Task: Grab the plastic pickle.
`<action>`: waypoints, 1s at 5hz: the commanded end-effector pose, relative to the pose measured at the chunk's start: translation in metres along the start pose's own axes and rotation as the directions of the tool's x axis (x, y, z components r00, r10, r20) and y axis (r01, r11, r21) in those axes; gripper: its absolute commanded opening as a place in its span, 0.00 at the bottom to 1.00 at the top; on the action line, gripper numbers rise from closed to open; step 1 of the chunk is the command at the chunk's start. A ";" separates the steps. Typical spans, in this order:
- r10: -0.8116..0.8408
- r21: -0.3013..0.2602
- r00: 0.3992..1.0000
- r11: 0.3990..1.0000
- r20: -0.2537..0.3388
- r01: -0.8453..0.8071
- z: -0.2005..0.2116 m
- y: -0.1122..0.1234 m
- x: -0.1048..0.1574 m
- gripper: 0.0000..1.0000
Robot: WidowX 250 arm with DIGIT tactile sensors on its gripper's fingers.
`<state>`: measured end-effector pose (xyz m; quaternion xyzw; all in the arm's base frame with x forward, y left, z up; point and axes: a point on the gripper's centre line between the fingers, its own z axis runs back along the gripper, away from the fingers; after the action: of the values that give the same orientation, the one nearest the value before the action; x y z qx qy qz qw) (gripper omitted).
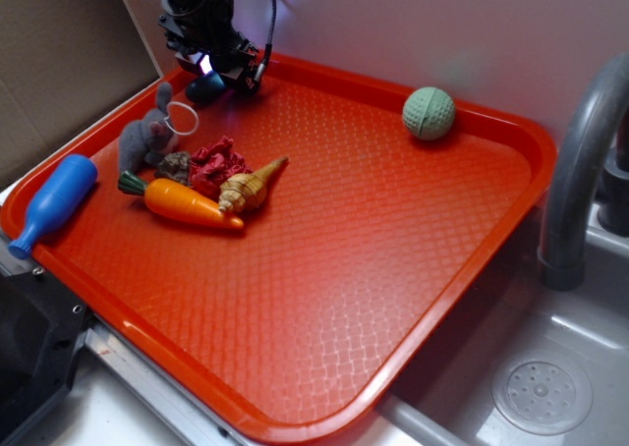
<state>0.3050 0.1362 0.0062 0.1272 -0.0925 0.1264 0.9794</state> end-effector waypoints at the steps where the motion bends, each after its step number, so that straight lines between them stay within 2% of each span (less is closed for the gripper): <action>1: -0.104 0.020 0.992 0.994 -0.066 0.106 -0.008 0.000 -0.035 0.00; 2: -0.156 -0.002 0.985 0.988 -0.078 0.156 -0.002 -0.006 -0.038 0.00; 3: -0.207 -0.103 0.971 0.975 -0.119 0.195 0.040 -0.028 -0.052 0.00; 4: -0.247 -0.182 0.964 0.957 -0.095 0.227 0.103 -0.059 -0.054 0.00; 5: -0.245 -0.282 0.966 0.935 -0.078 0.214 0.159 -0.068 -0.041 0.00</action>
<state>0.2532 0.0120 0.1127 -0.0047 -0.0056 0.0112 0.9999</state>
